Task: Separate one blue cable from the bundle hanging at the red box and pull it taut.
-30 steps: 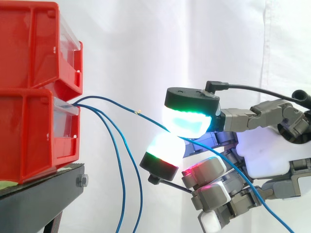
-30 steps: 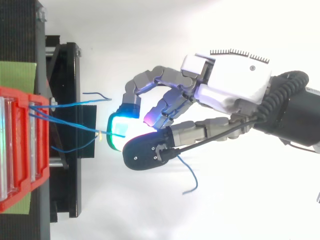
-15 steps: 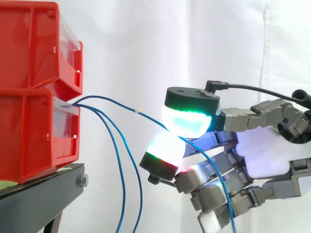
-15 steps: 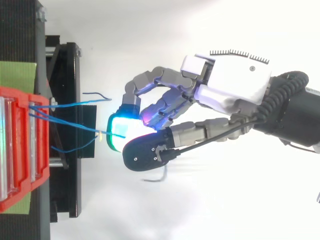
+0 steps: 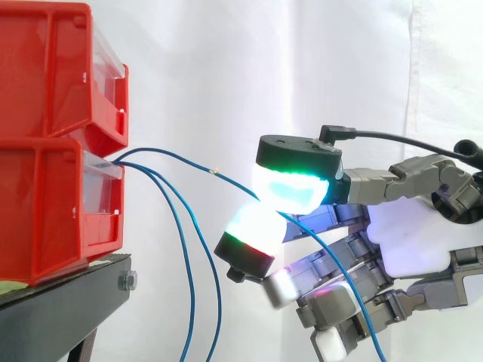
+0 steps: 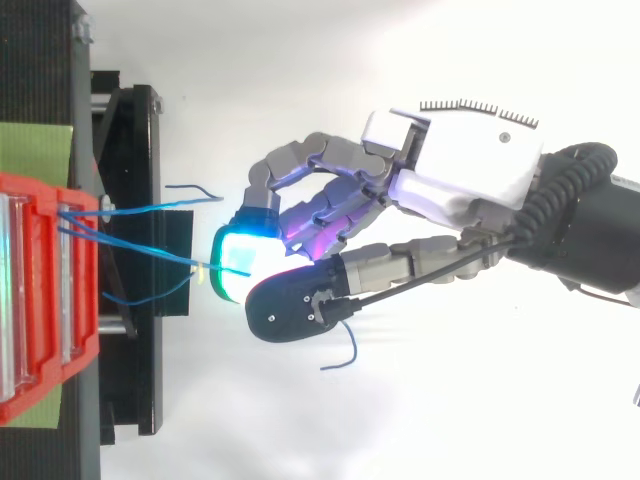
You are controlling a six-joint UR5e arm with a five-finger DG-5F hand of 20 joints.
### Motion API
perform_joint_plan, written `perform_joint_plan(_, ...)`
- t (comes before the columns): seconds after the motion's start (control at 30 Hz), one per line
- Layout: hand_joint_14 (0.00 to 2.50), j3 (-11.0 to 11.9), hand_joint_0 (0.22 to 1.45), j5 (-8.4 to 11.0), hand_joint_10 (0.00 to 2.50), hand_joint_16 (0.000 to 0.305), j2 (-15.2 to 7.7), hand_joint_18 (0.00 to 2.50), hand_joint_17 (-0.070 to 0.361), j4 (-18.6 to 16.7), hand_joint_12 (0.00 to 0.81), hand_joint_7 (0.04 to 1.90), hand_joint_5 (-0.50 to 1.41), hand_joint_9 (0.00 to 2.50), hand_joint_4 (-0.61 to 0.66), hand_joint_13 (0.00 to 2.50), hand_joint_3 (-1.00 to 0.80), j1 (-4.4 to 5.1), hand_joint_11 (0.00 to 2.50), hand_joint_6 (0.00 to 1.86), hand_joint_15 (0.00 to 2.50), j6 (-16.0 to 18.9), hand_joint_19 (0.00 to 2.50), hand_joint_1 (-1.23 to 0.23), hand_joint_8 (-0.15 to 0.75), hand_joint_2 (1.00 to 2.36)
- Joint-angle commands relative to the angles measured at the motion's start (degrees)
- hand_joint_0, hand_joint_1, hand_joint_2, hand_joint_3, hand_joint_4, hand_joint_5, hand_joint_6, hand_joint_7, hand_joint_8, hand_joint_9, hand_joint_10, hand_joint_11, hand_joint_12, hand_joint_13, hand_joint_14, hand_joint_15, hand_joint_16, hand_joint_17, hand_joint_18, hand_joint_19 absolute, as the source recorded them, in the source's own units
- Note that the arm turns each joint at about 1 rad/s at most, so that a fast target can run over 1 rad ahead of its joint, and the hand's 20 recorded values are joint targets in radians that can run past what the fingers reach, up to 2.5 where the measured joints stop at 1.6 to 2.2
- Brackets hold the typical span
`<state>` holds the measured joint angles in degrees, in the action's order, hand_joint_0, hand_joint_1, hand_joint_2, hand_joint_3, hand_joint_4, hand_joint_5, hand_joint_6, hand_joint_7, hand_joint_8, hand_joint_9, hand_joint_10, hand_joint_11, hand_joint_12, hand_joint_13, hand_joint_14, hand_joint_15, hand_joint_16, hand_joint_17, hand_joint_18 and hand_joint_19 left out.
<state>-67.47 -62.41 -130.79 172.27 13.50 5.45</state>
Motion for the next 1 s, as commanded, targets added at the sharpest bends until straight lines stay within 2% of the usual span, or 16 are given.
perform_joint_plan(0.0, 0.01, -0.03, 0.69, 0.01, 0.02, 0.045, 0.0, 0.81, 0.101, 0.0, 0.341, 1.01, -0.21, 0.63, -0.02, 1.04, -0.33, -0.05, 0.88, 0.89, 1.33, 0.0, 0.71, -0.69, 0.313, 1.02)
perform_joint_plan(0.07, 0.01, 0.06, 0.69, 0.01, 0.02, 0.046, 0.0, 0.82, 0.103, 0.0, 0.336, 1.0, -0.21, 0.63, -0.02, 1.05, -0.33, -0.05, 0.88, 0.89, 1.3, 0.0, 0.71, -0.69, 0.313, 1.02)
perform_joint_plan(0.13, 0.02, 0.06, 0.69, 0.01, 0.02, 0.046, 0.0, 0.83, 0.103, 0.09, 0.349, 1.01, -0.21, 0.62, -0.01, 1.01, -0.33, -0.05, 0.84, 0.89, 1.12, 0.0, 0.66, -0.69, 0.312, 1.02)
perform_joint_plan(0.2, 0.02, -0.03, 0.69, 0.01, 0.02, 0.045, 0.0, 0.8, 0.101, 0.0, 0.322, 1.01, -0.21, 0.58, 0.0, 0.85, -0.33, 0.04, 0.64, 0.89, 0.49, 0.0, 0.49, -0.69, 0.304, 1.02)
perform_joint_plan(0.27, 0.01, -0.03, 0.69, 0.01, 0.02, 0.042, 0.0, 0.79, 0.096, 0.0, 0.314, 1.0, -0.21, 0.58, 0.02, 0.83, -0.33, -0.05, 0.61, 0.89, 0.3, 0.0, 0.44, -0.69, 0.306, 1.02)
perform_joint_plan(0.37, 0.01, -0.03, 0.69, 0.09, 0.02, 0.041, 0.0, 0.79, 0.092, 0.0, 0.311, 1.01, -0.21, 0.59, 0.03, 0.81, -0.33, -0.05, 0.62, 0.89, 0.21, 0.0, 0.41, -0.69, 0.309, 1.02)
perform_joint_plan(0.43, 0.01, -0.03, 0.69, 0.01, 0.02, 0.04, 0.0, 0.78, 0.09, 0.09, 0.305, 1.01, -0.21, 0.6, 0.04, 0.82, -0.33, -0.05, 0.63, 0.89, 0.27, 0.0, 0.42, -0.69, 0.308, 1.02)
perform_joint_plan(0.67, 0.02, -0.03, 0.69, 0.09, 0.02, 0.041, -0.08, 0.74, 0.093, 0.09, 0.33, 1.01, -0.21, 0.66, 0.05, 1.13, -0.34, 0.04, 0.81, 0.89, 1.17, 0.0, 0.58, -0.68, 0.308, 1.02)
perform_joint_plan(0.87, 0.0, -0.03, 0.69, 0.09, 0.02, 0.044, 0.0, 0.78, 0.1, 0.09, 0.318, 1.0, -0.21, 0.67, 0.04, 1.25, -0.35, -0.05, 0.82, 0.89, 1.5, 0.0, 0.68, -0.67, 0.304, 1.01)
perform_joint_plan(0.97, 0.15, -0.03, 0.69, 0.18, 0.02, 0.045, 0.0, 0.79, 0.101, 0.09, 0.315, 1.0, -0.21, 0.67, 0.05, 1.23, -0.35, -0.05, 0.84, 0.89, 1.53, 0.0, 0.71, -0.67, 0.305, 1.01)
